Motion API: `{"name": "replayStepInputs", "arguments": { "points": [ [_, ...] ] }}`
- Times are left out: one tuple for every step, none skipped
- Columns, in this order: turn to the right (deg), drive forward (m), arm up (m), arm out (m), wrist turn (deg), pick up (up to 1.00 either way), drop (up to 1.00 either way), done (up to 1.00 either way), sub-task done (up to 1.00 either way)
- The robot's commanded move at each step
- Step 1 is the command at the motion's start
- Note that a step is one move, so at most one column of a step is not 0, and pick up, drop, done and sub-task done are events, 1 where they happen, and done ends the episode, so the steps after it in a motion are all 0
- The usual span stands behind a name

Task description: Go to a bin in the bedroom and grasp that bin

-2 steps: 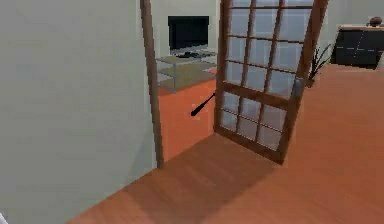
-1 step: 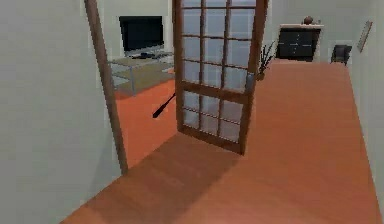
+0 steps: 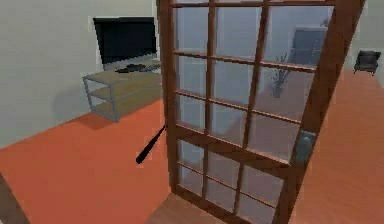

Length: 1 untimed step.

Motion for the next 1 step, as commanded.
{"name": "replayStepInputs", "arguments": {
  "points": [
    [3.0, 0.00, 0.00, 0.00, 0.0, 0.00, 0.00, 0.00, 0.00]
  ]
}}
